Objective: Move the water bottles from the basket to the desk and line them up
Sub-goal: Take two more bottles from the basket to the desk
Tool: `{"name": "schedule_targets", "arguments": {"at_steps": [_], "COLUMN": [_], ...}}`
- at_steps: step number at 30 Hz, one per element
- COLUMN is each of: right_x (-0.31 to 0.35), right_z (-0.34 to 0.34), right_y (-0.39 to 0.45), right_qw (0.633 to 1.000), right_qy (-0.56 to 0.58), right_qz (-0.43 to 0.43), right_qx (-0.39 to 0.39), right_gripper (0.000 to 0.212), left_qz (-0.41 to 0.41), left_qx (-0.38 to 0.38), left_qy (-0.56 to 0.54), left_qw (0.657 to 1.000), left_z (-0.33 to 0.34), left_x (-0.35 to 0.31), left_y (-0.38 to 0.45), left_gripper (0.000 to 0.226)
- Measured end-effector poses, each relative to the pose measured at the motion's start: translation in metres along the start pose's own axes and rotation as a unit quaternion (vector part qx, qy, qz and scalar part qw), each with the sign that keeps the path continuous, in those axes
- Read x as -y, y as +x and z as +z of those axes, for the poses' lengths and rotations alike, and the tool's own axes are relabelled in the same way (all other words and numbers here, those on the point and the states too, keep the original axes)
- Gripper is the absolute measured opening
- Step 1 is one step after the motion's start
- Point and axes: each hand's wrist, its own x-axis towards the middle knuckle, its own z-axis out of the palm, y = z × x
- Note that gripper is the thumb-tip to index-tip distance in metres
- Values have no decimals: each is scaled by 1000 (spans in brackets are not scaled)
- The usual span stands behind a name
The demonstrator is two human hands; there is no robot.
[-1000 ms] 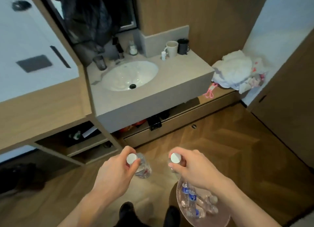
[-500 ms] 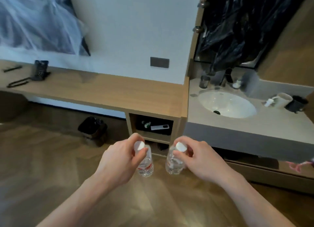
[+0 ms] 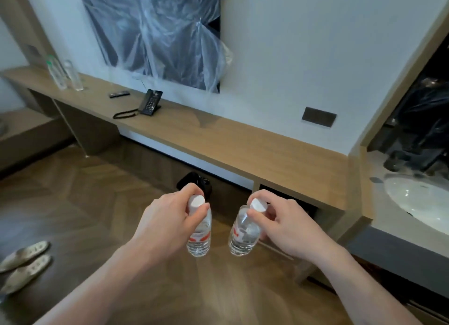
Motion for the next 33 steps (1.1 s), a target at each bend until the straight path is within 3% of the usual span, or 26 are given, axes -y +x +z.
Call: {"name": "schedule_targets", "arguments": {"at_steps": [9,19,33], "right_x": [53,86,184], "right_z": [30,45,87], "right_y": [147,326,515], "right_qw": [992,972,945], "right_qy": [-30,-16,-1], "right_qz": [-80,-187,-253], "right_qx": [96,142,205], "right_gripper": [19,20,16], "left_qz": [-98,-196,-262], "left_qx": [-81,-170,-255], "left_qy": [-8,29,39], "left_qw": [992,965,930], "left_z": [-43,-79,-140], "left_x": [89,157,277], "left_y": [66,170,251], "left_gripper": [15,15,19]}}
